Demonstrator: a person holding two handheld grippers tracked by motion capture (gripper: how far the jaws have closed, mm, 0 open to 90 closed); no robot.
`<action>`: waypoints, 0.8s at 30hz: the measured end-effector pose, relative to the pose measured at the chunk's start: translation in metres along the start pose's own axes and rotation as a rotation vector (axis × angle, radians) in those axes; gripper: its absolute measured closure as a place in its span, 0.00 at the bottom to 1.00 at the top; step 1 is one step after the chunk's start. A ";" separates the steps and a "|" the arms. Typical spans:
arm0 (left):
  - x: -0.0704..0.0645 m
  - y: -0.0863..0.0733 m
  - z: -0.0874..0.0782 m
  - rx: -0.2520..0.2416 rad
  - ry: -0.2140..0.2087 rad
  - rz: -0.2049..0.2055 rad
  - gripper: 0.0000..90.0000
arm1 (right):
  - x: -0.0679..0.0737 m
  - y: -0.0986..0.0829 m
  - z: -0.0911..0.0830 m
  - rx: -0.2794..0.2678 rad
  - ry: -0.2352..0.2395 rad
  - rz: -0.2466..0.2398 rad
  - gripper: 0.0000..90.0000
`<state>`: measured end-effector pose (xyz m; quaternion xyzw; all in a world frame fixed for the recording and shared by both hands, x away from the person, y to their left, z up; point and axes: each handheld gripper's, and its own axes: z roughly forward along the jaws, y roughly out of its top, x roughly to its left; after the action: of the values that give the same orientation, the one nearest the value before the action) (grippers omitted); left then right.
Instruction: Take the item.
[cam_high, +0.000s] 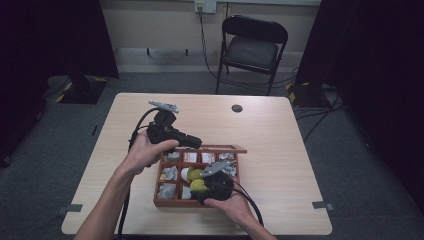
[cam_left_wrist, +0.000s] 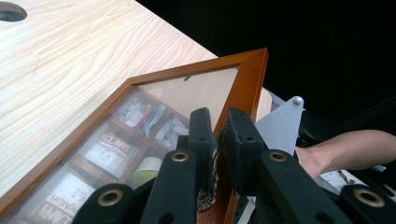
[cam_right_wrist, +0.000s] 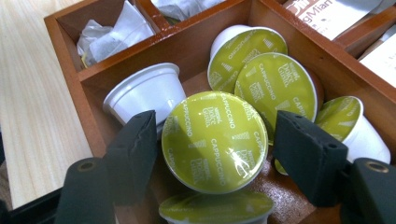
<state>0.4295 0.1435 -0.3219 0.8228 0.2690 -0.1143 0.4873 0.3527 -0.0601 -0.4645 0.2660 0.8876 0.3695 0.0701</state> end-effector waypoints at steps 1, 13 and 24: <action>0.000 0.000 0.000 0.000 0.002 0.000 0.90 | 0.000 0.000 0.000 0.005 -0.002 0.001 0.35; 0.001 0.000 0.000 -0.001 -0.004 -0.024 0.90 | 0.000 0.000 0.000 0.002 0.000 0.001 0.41; 0.000 0.000 0.000 0.005 0.001 -0.020 0.90 | 0.001 -0.002 -0.009 -0.047 -0.009 0.030 0.41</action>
<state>0.4293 0.1434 -0.3216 0.8215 0.2771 -0.1193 0.4838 0.3482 -0.0663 -0.4588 0.2794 0.8742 0.3900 0.0749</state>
